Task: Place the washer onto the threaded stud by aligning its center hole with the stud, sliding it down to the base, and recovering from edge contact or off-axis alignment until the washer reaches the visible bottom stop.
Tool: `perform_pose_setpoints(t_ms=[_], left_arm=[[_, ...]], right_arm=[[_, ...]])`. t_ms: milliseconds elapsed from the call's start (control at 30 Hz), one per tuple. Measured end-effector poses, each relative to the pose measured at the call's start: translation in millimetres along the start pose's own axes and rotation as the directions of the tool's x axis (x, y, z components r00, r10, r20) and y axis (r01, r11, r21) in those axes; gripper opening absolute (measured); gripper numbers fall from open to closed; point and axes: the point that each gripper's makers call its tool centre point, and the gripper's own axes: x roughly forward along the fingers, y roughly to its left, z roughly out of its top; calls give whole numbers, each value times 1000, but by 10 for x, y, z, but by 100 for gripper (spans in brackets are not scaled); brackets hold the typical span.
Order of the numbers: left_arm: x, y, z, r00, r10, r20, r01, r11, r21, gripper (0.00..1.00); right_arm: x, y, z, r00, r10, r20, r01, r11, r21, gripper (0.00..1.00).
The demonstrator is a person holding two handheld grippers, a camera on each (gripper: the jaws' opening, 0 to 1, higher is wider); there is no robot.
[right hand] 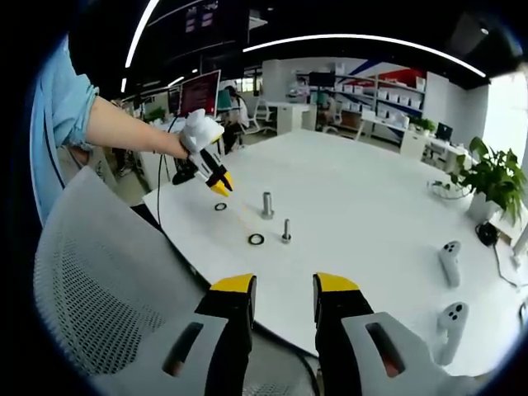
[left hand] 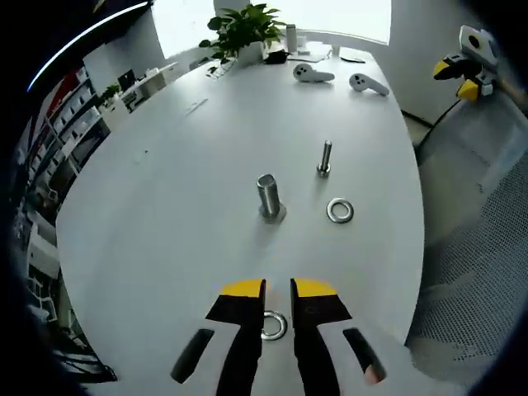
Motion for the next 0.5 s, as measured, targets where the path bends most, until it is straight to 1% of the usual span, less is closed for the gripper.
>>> perform_pose_setpoints(t_ms=[100,167,200,233,333,367,400,500], left_arm=[[55,17,-223,998,-1,-69,1,1000,4,26],[101,20,-330,996,-5,-93,5,1000,0,31],[131,15,-414,993,-13,-116,13,1000,-3,34],[145,7,-459,991,-21,-130,19,1000,-16,34],[179,-14,-515,990,-31,-141,26,999,-40,36],[187,-19,-529,989,-32,-145,27,999,-39,36],[217,24,-572,988,-36,-153,30,999,-38,36],[245,7,-612,985,-41,-167,36,999,-35,36]], right_arm=[[-1,-5,-1,1000,-1,0,1,1000,1,30],[-2,-7,-2,1000,-2,0,2,1000,2,30],[-1,-8,-2,1000,-2,-1,2,1000,2,30],[-1,-8,-3,1000,-2,-1,2,1000,2,30],[-2,-7,-4,1000,-3,-3,3,1000,3,30],[-2,-7,-5,1000,-3,-3,3,1000,3,30],[-2,-7,-5,1000,-3,-3,3,1000,4,30],[-2,-9,-6,1000,-4,-3,4,1000,5,30]])
